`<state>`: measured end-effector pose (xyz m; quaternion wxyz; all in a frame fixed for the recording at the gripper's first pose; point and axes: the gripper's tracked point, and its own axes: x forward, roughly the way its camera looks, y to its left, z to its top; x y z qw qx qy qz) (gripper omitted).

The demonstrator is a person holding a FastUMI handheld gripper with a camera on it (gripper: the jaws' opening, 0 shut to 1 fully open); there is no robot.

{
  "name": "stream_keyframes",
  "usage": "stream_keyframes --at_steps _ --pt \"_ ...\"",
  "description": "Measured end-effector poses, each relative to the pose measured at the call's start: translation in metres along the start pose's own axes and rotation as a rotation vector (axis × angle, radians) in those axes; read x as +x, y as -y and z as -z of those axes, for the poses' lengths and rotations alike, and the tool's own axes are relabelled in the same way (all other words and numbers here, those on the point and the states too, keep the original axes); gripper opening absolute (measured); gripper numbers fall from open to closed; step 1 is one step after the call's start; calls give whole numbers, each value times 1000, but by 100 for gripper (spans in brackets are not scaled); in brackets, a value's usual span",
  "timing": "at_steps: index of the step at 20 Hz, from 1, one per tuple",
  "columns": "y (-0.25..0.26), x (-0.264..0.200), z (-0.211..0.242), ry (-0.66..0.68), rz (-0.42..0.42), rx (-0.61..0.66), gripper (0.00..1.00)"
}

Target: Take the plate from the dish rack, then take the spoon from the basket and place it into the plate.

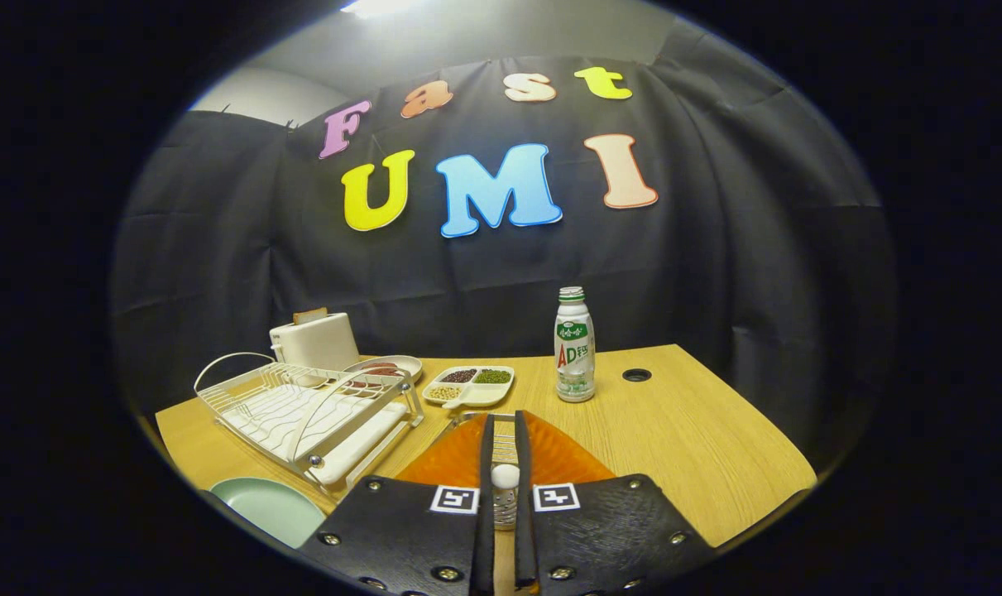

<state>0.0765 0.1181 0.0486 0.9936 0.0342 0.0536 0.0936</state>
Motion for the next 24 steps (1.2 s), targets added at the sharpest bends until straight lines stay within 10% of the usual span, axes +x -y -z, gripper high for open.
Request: stream_keyframes --at_steps 24 --pt "-31 -64 -115 -28 61 1 9"
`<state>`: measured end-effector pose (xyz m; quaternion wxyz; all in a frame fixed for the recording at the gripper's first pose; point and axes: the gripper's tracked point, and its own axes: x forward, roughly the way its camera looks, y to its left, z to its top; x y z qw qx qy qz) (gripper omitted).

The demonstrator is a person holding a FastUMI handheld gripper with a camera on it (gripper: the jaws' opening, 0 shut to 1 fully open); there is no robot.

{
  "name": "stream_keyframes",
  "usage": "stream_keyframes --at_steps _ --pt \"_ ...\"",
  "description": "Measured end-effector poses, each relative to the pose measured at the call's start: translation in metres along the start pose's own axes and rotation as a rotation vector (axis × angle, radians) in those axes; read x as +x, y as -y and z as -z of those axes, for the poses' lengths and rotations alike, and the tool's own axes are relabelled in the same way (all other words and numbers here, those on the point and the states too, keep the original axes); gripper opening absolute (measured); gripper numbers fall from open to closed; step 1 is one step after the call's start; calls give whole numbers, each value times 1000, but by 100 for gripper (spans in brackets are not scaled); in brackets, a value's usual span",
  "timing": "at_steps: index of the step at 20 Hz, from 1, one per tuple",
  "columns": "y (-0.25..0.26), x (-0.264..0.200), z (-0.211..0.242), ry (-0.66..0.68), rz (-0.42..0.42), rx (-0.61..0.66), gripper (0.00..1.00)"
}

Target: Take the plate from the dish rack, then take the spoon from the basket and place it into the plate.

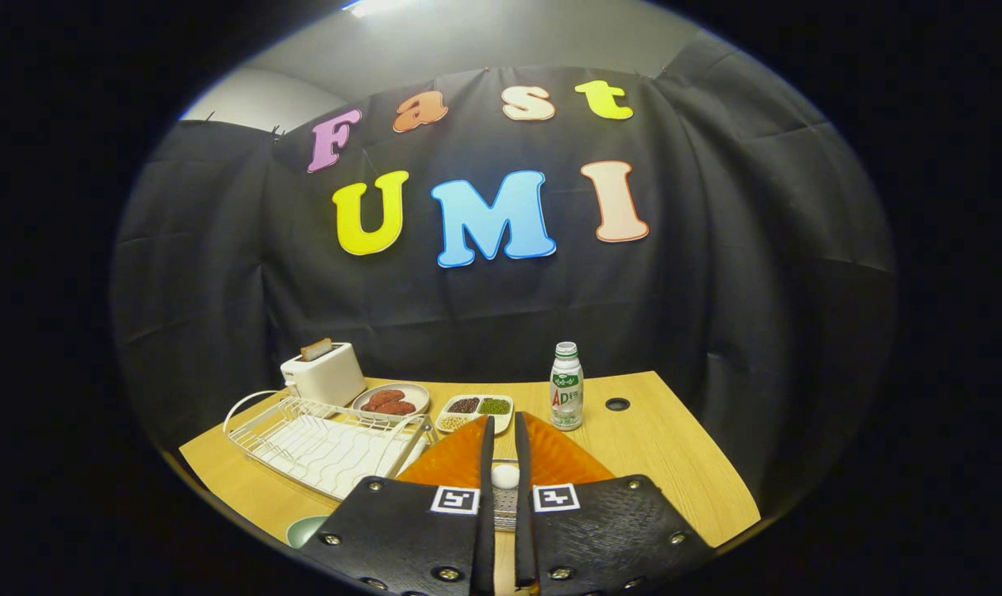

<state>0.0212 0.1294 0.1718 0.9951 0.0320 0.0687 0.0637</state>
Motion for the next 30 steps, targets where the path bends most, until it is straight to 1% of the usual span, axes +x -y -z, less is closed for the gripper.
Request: stream_keyframes --at_steps 7,9,13,15,18,22,28,30 --pt "-15 -42 -18 -4 29 -18 9" --pt "-23 -50 -28 25 32 -34 9" --pt "-41 -61 -26 20 23 -55 9" --pt "-50 -66 -16 -4 13 -54 9" --pt "-67 -68 -2 -30 -14 -69 9" --pt "-101 -69 16 -59 -83 -65 9" --pt "-140 -64 50 -149 -182 -72 9" --pt "-149 -62 62 -180 -204 -78 9"
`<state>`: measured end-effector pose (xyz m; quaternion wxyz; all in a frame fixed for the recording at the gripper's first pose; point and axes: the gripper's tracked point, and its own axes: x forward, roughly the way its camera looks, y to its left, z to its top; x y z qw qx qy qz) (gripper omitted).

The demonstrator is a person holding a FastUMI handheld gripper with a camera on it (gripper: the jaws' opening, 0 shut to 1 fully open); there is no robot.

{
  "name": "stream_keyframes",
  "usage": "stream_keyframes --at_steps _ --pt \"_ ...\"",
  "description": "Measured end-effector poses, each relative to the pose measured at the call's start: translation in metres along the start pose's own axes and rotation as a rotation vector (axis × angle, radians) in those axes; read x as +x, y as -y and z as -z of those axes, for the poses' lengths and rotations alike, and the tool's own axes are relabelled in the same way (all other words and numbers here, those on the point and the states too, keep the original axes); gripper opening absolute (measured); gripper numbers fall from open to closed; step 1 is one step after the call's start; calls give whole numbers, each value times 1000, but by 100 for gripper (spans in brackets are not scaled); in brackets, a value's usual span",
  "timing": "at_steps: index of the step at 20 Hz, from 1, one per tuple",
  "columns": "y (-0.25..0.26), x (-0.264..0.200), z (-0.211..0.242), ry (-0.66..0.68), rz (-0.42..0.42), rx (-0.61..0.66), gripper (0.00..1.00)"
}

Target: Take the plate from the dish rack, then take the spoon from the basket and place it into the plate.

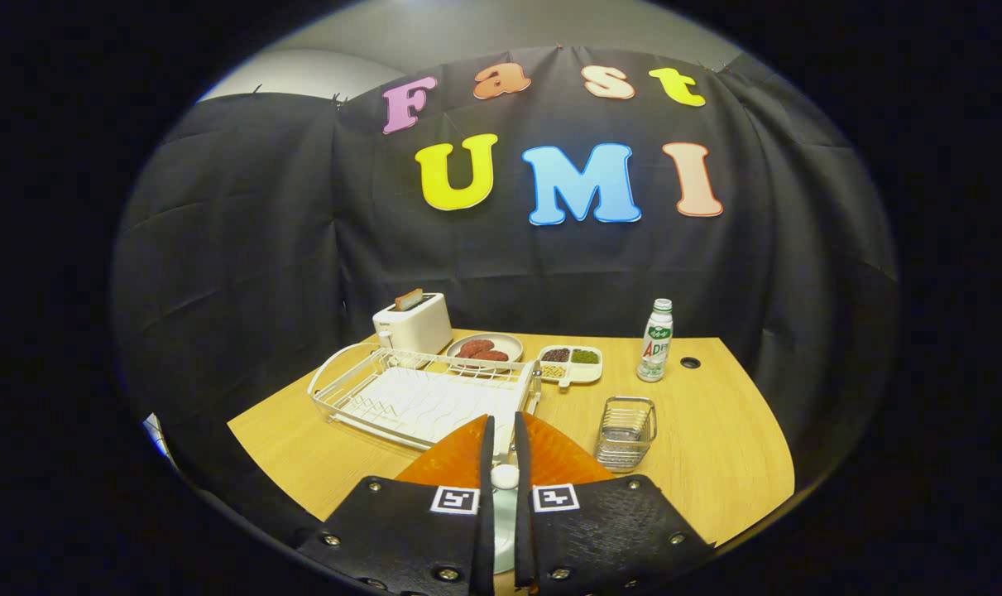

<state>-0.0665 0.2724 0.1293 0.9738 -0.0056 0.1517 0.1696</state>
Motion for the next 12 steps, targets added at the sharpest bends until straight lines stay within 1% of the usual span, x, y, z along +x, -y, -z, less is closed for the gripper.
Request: stream_keyframes --at_steps 5,12 --pt "-20 18 23 -73 -41 -6 9" --pt "-48 44 37 -146 -109 -41 9"
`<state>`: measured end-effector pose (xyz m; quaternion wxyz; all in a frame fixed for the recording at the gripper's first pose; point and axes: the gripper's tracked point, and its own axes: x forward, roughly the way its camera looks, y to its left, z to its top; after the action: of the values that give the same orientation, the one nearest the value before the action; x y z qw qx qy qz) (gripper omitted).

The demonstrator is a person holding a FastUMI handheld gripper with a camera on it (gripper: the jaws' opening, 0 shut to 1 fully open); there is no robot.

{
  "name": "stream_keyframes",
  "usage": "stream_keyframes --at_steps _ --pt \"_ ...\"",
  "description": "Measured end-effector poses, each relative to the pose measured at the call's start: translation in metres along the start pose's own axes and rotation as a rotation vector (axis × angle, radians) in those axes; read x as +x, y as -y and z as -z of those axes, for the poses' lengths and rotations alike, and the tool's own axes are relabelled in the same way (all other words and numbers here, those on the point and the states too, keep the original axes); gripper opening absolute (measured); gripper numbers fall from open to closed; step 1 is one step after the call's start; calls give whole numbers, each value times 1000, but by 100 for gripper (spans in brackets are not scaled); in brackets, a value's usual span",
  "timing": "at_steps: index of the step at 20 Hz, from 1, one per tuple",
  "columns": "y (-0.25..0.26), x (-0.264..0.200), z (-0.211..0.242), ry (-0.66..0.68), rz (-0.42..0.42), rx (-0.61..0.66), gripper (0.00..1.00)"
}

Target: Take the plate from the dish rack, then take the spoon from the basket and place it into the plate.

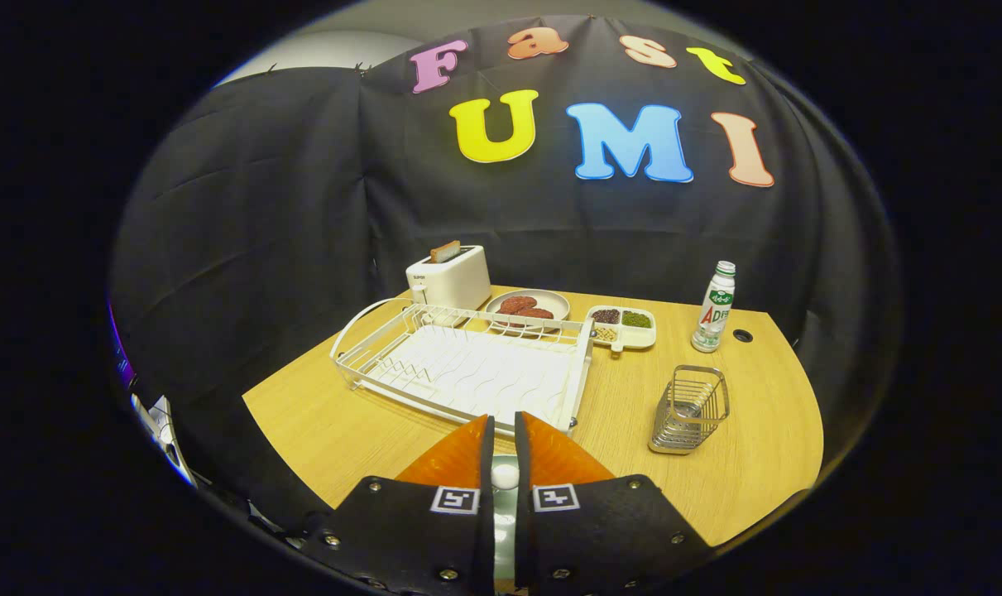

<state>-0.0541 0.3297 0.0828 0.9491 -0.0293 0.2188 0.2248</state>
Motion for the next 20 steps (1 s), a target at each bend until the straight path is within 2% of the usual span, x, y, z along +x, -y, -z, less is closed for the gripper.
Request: stream_keyframes --at_steps 8,10,11,13,16,20 --pt "-20 36 12 -78 -63 -48 11" --pt "-7 39 11 -102 0 -74 16" --pt "-5 41 9 -100 15 -88 30" --pt "-2 38 -5 -65 22 -84 42" --pt "17 20 -36 21 57 -62 42" --pt "69 -18 -79 154 178 -30 42"
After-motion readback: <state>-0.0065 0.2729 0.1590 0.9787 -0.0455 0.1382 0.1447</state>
